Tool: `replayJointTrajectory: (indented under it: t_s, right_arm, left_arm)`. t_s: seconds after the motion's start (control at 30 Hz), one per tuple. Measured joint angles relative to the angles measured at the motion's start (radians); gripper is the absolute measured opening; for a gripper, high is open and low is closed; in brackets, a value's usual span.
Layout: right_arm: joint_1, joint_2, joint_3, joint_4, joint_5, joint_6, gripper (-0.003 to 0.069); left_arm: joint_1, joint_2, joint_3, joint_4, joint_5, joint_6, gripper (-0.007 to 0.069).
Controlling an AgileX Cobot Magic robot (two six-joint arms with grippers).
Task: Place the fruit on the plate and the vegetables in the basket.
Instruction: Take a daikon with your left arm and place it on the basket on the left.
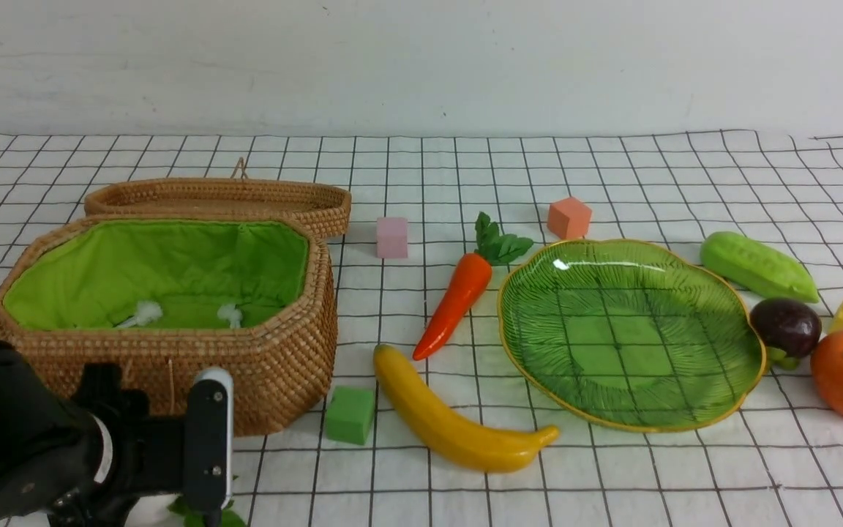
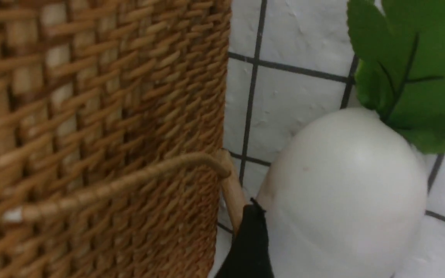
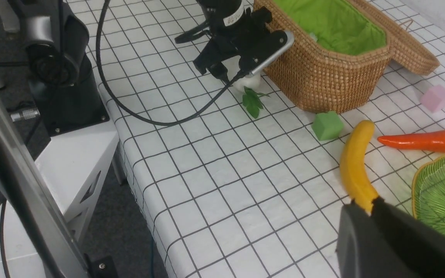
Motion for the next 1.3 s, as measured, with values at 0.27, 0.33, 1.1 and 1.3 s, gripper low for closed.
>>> replayJointTrajectory:
  t_s: [0.27, 0.33, 1.1, 1.3]
  right_arm:
    - [0.0, 0.0, 0.0, 0.014, 0.0, 0.0, 0.0078]
    - [0.0, 0.0, 0.0, 0.018, 0.0, 0.0, 0.0078]
    - [0.0, 0.0, 0.0, -0.021, -0.173, 0.156, 0.0088]
    - [0.0, 0.0, 0.0, -0.04, -0.317, 0.2, 0.0088]
  left_arm:
    - [0.0, 0.084, 0.0, 0.106, -0.028, -0.032, 0.0604]
    - [0.0, 0.103, 0.0, 0.107, -0.027, -0.034, 0.0593]
    - [-0.198, -0.218, -0.163, -0.038, 0.318, -0.301, 0.0534]
    - [-0.161, -0.199, -0.41, 0.009, 0.308, -0.281, 0.0533]
